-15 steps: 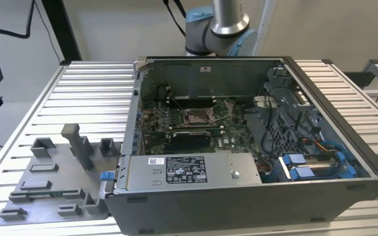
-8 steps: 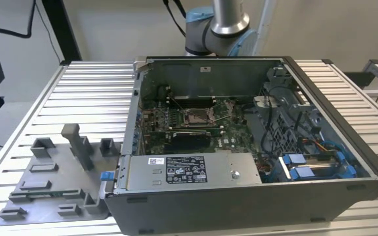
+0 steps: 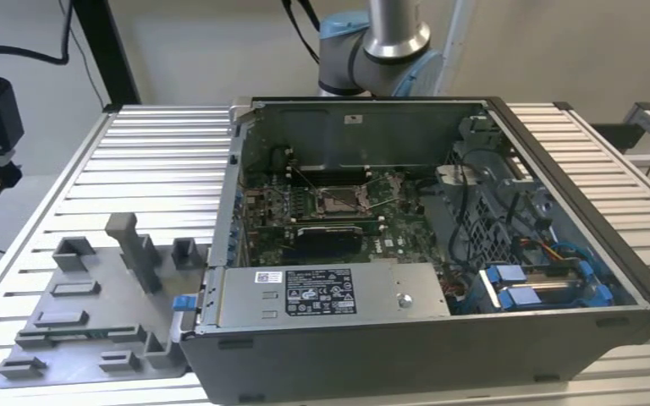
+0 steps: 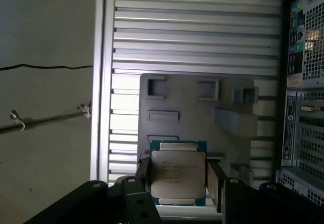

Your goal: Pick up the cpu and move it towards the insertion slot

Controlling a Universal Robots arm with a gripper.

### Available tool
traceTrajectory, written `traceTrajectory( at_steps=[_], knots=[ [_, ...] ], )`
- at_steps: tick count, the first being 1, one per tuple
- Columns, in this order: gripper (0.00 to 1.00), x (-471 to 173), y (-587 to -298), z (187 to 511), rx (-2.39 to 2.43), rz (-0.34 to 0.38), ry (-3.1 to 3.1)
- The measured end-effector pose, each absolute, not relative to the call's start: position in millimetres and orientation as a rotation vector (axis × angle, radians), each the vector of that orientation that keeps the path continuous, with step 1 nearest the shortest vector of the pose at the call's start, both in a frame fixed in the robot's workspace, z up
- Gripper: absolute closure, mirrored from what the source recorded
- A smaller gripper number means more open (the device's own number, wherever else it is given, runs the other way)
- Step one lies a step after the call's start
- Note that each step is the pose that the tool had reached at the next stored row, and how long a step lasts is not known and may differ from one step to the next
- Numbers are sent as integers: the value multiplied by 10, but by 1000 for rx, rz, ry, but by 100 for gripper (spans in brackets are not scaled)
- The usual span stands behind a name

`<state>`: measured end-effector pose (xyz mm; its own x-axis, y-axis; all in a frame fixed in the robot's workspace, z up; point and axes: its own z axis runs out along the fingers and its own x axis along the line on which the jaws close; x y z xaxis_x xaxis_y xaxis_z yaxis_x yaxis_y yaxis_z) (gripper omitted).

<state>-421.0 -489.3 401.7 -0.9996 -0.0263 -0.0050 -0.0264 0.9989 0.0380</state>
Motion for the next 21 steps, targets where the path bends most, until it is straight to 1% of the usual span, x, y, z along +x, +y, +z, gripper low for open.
traceTrajectory(
  at_steps=[21],
  knots=[
    [100, -3940, -4888, 4017, -54, 60, 3136]
  ],
)
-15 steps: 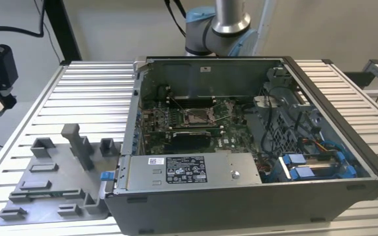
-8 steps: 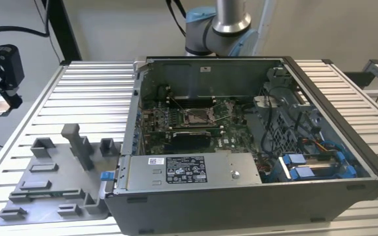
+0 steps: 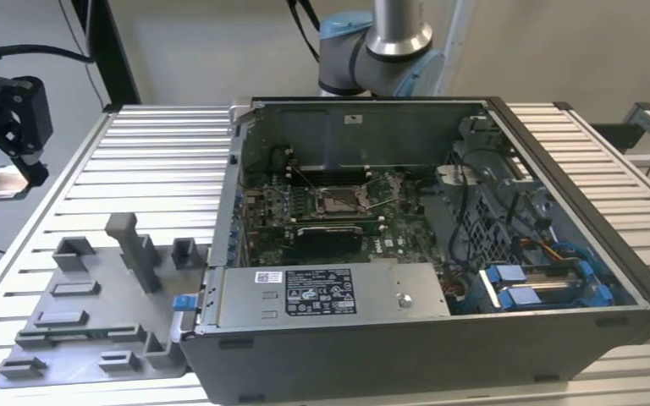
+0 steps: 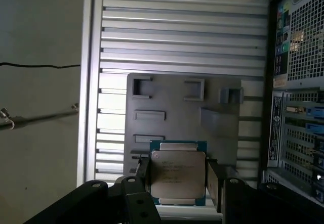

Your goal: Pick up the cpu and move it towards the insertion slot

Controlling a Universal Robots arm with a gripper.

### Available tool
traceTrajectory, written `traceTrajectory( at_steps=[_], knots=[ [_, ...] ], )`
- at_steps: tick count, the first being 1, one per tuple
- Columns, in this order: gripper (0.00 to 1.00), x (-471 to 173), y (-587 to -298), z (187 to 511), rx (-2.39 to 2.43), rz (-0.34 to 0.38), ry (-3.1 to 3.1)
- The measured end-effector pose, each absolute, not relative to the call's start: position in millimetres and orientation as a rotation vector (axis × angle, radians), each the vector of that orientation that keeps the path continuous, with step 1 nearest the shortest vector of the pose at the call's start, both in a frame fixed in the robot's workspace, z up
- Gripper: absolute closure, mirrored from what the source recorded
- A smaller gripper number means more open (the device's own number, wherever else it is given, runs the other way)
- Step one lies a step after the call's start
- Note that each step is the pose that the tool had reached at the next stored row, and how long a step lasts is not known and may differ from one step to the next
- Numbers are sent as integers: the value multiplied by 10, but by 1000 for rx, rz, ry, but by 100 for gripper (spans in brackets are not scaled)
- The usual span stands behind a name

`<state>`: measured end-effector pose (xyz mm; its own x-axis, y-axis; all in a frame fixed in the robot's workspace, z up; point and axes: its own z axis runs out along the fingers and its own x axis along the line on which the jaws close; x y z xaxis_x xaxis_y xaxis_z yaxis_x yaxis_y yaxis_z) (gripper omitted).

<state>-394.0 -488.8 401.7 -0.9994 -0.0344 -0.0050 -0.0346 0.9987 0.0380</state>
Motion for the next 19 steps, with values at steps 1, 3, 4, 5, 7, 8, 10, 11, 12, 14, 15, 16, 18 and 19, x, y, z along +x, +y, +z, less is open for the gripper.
traceTrajectory(
  at_steps=[1, 3, 4, 5, 7, 8, 10, 11, 12, 14, 15, 16, 18, 19],
  knots=[
    [100, -3923, -4887, 4017, -55, 60, 3136],
    [100, -3878, -4885, 4017, -57, 60, 3136],
    [100, -3854, -4883, 4017, -59, 60, 3136],
    [100, -3829, -4882, 4017, -60, 60, 3136],
    [100, -3763, -4882, 4017, -62, 60, 3136],
    [100, -3727, -4882, 4017, -63, 60, 3137],
    [100, -3654, -4882, 4017, -65, 60, 3138],
    [100, -3621, -4882, 4017, -66, 60, 3138],
    [100, -3589, -4882, 4017, -68, 60, 3139],
    [100, -3527, -4882, 4017, -70, 60, 3139],
    [100, -3496, -4882, 4017, -71, 60, 3140],
    [100, -3467, -4882, 4017, -72, 60, 3140],
    [100, -3407, -4882, 4017, -73, 60, 3141],
    [100, -3376, -4882, 4017, -74, 60, 3142]
  ],
)
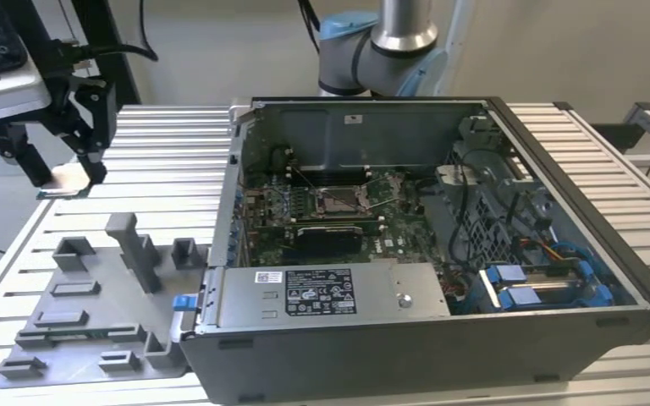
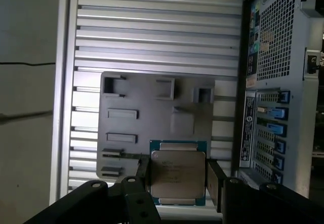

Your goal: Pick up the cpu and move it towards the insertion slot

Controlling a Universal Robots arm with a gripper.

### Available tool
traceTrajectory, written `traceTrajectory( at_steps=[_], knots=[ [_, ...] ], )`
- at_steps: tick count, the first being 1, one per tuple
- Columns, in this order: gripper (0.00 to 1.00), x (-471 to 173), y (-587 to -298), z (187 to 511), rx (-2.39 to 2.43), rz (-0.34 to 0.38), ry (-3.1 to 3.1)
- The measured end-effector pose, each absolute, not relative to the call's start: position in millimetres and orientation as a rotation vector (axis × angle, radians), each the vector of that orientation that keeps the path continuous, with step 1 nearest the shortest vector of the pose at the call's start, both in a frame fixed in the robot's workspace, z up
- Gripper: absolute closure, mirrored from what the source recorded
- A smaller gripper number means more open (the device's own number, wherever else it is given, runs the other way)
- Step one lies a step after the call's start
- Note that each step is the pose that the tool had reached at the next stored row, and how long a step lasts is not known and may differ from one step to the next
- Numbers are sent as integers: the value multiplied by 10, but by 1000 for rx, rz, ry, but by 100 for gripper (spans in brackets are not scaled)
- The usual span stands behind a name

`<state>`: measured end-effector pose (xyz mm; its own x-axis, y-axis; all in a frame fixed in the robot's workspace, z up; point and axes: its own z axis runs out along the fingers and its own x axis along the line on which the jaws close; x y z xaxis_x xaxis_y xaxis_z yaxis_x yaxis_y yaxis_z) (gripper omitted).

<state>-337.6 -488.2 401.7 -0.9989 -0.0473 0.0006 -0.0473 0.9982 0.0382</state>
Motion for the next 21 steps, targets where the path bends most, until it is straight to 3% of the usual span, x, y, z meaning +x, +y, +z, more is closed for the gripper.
traceTrajectory(
  at_steps=[21],
  knots=[
    [100, -2891, -4882, 4017, 93, -60, -3134]
  ],
)
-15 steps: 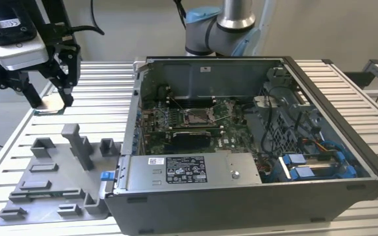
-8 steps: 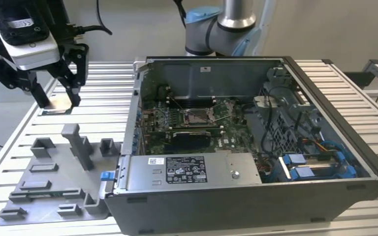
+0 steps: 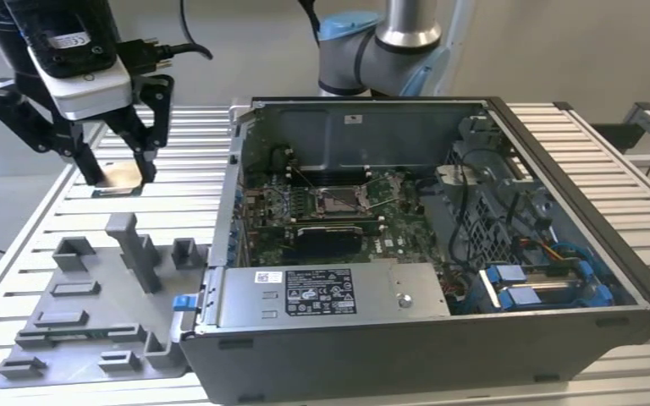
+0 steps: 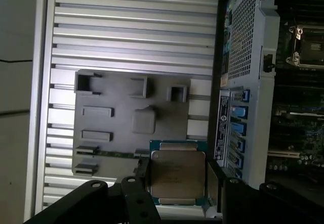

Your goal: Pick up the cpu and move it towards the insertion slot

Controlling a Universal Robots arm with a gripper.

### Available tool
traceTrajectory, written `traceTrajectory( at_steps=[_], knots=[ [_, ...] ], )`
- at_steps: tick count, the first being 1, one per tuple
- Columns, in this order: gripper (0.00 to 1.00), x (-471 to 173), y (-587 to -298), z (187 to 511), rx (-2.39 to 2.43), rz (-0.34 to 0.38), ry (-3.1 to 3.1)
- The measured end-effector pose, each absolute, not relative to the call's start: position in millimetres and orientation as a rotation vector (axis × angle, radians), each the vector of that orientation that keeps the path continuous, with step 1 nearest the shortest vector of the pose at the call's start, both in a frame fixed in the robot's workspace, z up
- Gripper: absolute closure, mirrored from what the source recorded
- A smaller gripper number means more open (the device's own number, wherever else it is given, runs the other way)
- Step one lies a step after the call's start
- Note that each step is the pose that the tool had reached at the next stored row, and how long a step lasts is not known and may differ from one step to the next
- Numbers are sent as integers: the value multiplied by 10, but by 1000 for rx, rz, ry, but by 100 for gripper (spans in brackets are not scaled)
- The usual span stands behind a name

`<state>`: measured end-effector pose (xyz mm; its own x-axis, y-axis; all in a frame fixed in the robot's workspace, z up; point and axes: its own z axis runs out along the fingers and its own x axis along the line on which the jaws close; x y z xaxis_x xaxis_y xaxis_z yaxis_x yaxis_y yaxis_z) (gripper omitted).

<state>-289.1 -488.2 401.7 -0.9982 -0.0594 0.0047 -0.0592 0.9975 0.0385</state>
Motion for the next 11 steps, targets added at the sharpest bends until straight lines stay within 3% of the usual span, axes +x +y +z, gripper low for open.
traceTrajectory(
  at_steps=[11],
  knots=[
    [100, -2700, -4881, 4017, 101, -60, -3133]
  ],
)
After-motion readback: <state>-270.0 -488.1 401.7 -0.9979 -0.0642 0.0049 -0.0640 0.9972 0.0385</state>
